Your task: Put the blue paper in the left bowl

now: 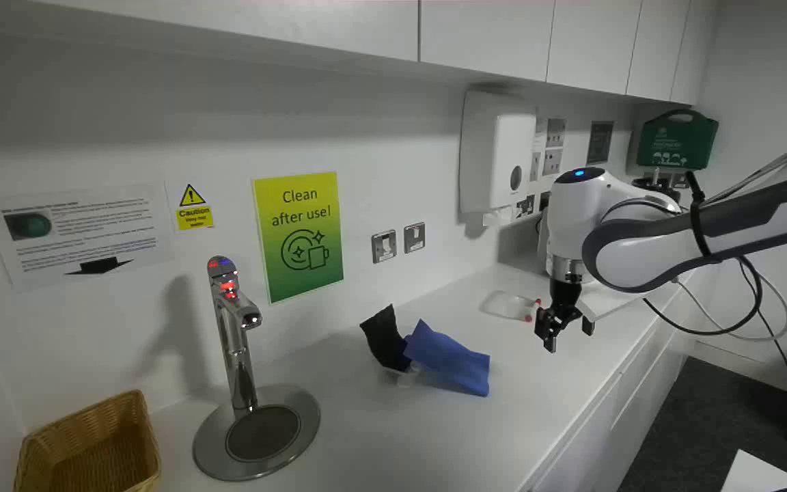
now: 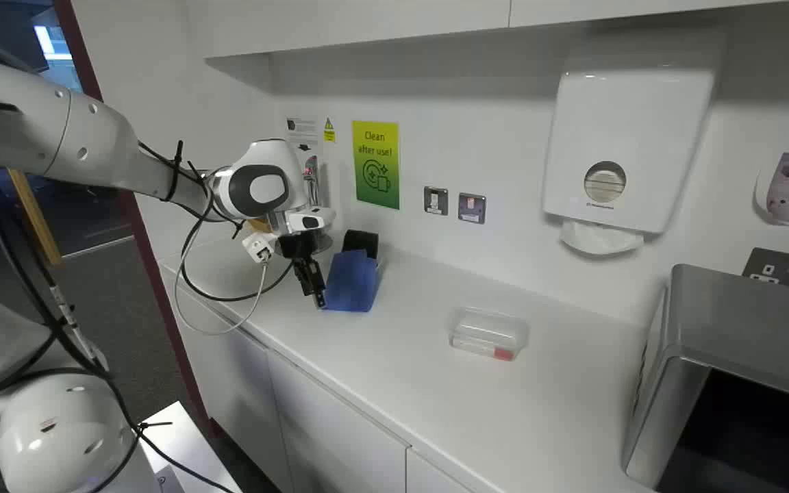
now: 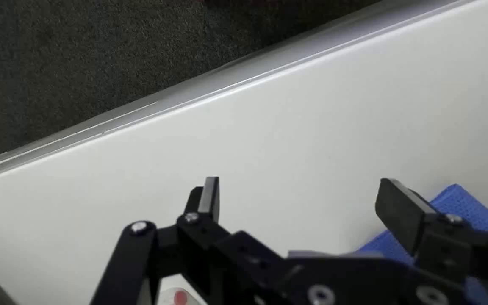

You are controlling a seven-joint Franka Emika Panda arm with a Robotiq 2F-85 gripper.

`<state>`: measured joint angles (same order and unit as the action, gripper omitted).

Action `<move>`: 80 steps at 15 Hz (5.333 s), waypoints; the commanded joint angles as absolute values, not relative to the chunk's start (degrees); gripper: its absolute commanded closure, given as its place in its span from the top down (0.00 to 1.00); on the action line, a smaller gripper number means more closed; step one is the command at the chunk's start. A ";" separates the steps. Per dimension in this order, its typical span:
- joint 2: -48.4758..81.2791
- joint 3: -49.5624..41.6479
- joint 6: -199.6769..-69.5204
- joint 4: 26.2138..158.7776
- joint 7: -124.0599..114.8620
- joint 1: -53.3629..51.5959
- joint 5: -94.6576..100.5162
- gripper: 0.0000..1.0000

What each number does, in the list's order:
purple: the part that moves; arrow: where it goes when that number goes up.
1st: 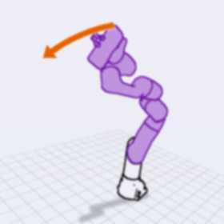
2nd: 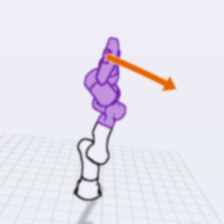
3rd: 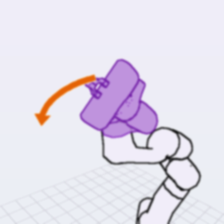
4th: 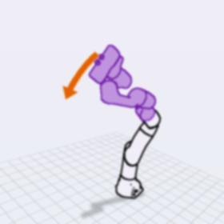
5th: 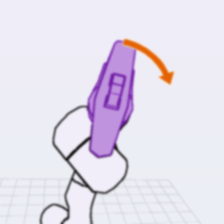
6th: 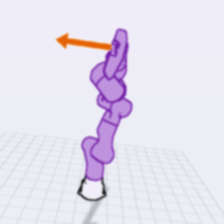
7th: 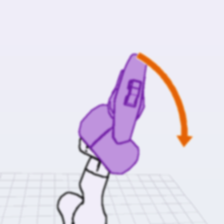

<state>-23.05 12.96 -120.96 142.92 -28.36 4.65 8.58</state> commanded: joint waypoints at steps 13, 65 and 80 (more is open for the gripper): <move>-13.74 17.04 -106.05 129.33 -27.55 1.82 28.99 1.00; 27.29 18.58 -91.65 101.42 -42.14 -26.35 79.51 1.00; 27.54 19.50 -90.64 102.98 -46.41 -31.90 83.83 1.00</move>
